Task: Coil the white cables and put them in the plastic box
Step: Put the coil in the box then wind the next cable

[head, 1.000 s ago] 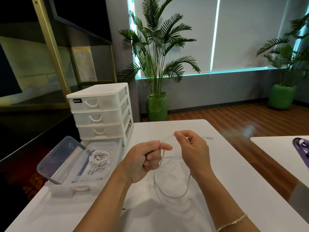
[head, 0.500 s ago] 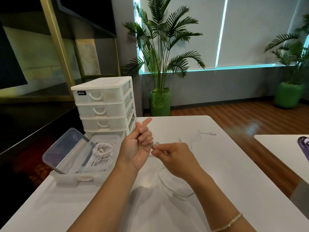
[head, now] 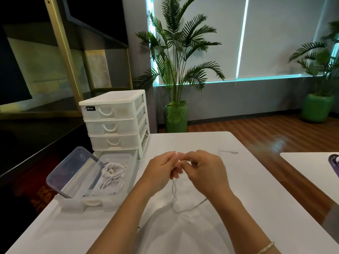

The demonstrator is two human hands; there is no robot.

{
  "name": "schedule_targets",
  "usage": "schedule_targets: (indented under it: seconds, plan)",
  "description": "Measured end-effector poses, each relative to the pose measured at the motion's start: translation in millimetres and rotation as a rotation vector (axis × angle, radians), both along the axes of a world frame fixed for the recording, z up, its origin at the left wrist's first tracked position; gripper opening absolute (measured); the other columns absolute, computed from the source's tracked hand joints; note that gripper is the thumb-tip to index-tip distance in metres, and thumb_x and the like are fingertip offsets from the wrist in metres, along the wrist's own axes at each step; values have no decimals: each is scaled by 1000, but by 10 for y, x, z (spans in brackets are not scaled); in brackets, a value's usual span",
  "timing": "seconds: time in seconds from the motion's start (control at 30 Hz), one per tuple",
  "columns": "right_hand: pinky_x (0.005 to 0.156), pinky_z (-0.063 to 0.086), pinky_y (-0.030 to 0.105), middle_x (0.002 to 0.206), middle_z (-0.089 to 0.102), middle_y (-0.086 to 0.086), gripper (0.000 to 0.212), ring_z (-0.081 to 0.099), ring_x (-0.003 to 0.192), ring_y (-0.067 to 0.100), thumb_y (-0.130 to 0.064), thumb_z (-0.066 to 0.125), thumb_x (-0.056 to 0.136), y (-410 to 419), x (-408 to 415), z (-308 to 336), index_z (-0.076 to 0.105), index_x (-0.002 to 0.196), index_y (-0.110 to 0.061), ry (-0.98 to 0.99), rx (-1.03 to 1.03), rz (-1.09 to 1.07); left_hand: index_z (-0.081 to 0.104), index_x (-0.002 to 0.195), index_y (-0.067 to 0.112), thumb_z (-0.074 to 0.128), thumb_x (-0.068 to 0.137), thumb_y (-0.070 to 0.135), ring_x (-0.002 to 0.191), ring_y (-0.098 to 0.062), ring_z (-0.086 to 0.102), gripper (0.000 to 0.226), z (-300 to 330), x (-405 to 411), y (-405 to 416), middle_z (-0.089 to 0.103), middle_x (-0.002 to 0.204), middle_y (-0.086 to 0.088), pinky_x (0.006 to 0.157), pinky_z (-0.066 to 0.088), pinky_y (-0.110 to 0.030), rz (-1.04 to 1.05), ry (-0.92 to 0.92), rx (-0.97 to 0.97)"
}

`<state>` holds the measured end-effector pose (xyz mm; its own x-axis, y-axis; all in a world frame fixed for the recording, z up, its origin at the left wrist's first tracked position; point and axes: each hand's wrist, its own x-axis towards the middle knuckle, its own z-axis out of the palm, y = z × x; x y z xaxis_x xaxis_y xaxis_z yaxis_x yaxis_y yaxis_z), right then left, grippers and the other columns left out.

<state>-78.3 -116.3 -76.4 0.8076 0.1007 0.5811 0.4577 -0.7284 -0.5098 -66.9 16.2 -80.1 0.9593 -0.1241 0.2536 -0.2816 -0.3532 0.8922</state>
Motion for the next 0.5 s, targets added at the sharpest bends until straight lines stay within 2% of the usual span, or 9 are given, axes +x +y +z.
schedule_targets:
  seconds: [0.07, 0.13, 0.27, 0.37, 0.5]
  plan:
    - [61, 44, 20, 83, 70, 0, 17, 53, 66, 11, -31, 64, 85, -21, 32, -8, 74, 95, -23, -31, 36, -26, 56, 72, 16, 33, 101, 22, 53, -8, 45, 38, 18, -2, 13, 54, 55, 6, 54, 40, -18, -94, 103, -82]
    - [62, 49, 25, 84, 70, 1, 14, 56, 68, 12, -29, 65, 84, -15, 40, -7, 75, 93, -22, -57, 66, -27, 53, 66, 11, 30, 101, 17, 51, -10, 39, 42, 45, -24, 30, 48, 52, 2, 52, 36, -21, -164, 208, -227]
    - [64, 48, 23, 88, 66, 2, 17, 53, 72, 10, -27, 62, 87, 2, 57, -33, 73, 98, -20, -39, 69, -14, 60, 66, 9, 26, 95, 8, 49, -11, 38, 45, 46, -37, 58, 45, 52, -4, 47, 35, -21, -234, 313, -321]
    - [66, 48, 22, 88, 66, 0, 19, 54, 75, 9, -28, 59, 88, -26, 91, -33, 73, 98, -20, -12, 96, 7, 58, 57, 13, 24, 94, 10, 45, -10, 38, 50, 40, -36, 44, 45, 49, -2, 46, 34, -22, -290, 349, -373]
    - [74, 49, 20, 88, 67, -6, 20, 58, 80, 9, -29, 56, 90, -26, 85, -16, 72, 98, -20, 76, 182, 95, 50, 53, 15, 26, 100, 23, 39, -9, 32, 53, 45, -43, 23, 36, 44, 2, 41, 29, -19, -357, 404, -552]
